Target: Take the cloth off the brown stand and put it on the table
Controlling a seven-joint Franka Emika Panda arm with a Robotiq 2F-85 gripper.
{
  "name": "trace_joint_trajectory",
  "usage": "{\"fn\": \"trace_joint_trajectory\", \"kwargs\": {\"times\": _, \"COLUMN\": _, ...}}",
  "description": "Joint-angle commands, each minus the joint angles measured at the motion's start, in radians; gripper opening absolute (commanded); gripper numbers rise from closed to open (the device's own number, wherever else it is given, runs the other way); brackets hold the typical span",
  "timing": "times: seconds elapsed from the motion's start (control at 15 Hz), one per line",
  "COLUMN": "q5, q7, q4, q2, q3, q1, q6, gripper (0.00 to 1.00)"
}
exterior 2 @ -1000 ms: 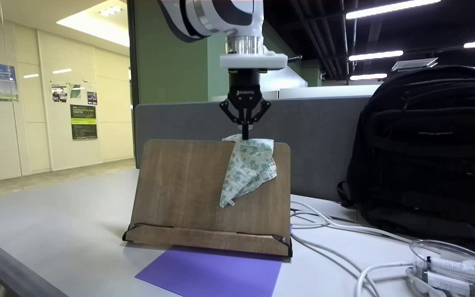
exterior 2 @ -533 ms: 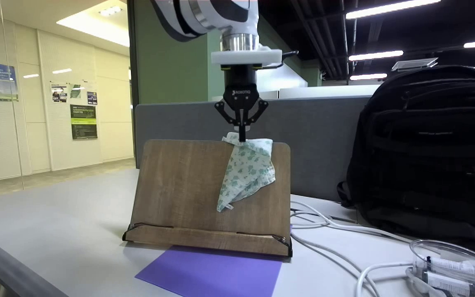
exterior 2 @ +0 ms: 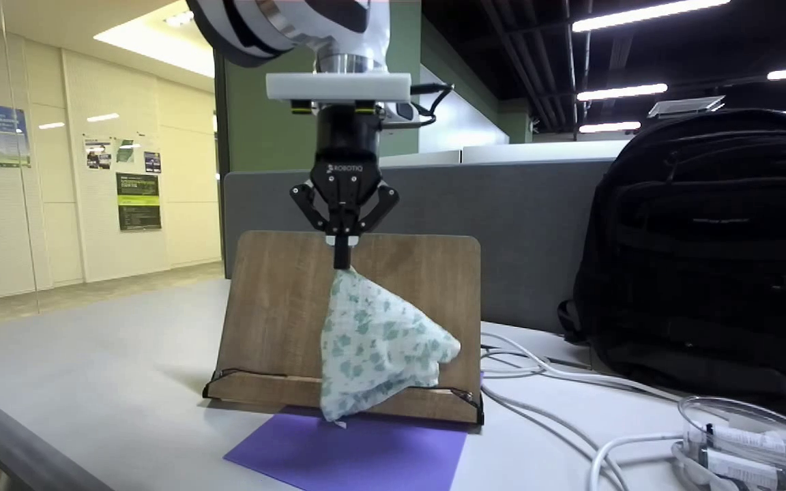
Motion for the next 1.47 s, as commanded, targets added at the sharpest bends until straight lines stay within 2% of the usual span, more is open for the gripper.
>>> {"fn": "trace_joint_trajectory", "kwargs": {"times": 0.0, "q5": -0.001, "q7": 0.104, "q4": -0.084, "q2": -0.073, "q3": -0.016, "q1": 0.003, "q6": -0.009, "gripper": 0.0}}
{"fn": "trace_joint_trajectory", "kwargs": {"times": 0.47, "q5": 0.046, "q7": 0.262, "q4": -0.121, "q2": -0.067, "q3": -0.054, "q1": -0.019, "q6": 0.018, "gripper": 0.0}}
{"fn": "trace_joint_trajectory", "kwargs": {"times": 0.53, "q5": 0.055, "q7": 0.287, "q4": -0.123, "q2": -0.065, "q3": -0.058, "q1": -0.023, "q6": 0.039, "gripper": 0.26}}
{"fn": "trace_joint_trajectory", "kwargs": {"times": 0.6, "q5": 0.073, "q7": 0.302, "q4": -0.125, "q2": -0.063, "q3": -0.062, "q1": -0.024, "q6": 0.061, "gripper": 0.28}}
{"fn": "trace_joint_trajectory", "kwargs": {"times": 0.93, "q5": 0.138, "q7": 0.415, "q4": -0.154, "q2": -0.073, "q3": -0.061, "q1": -0.026, "q6": 0.219, "gripper": 0.6}}
{"fn": "trace_joint_trajectory", "kwargs": {"times": 1.27, "q5": 0.112, "q7": 0.485, "q4": -0.188, "q2": -0.082, "q3": -0.044, "q1": -0.025, "q6": 0.353, "gripper": 0.93}}
{"fn": "trace_joint_trajectory", "kwargs": {"times": 1.33, "q5": 0.104, "q7": 0.499, "q4": -0.192, "q2": -0.082, "q3": -0.041, "q1": -0.026, "q6": 0.372, "gripper": 0.99}}
{"fn": "trace_joint_trajectory", "kwargs": {"times": 1.4, "q5": 0.102, "q7": 0.507, "q4": -0.197, "q2": -0.084, "q3": -0.038, "q1": -0.026, "q6": 0.387, "gripper": 1.0}}
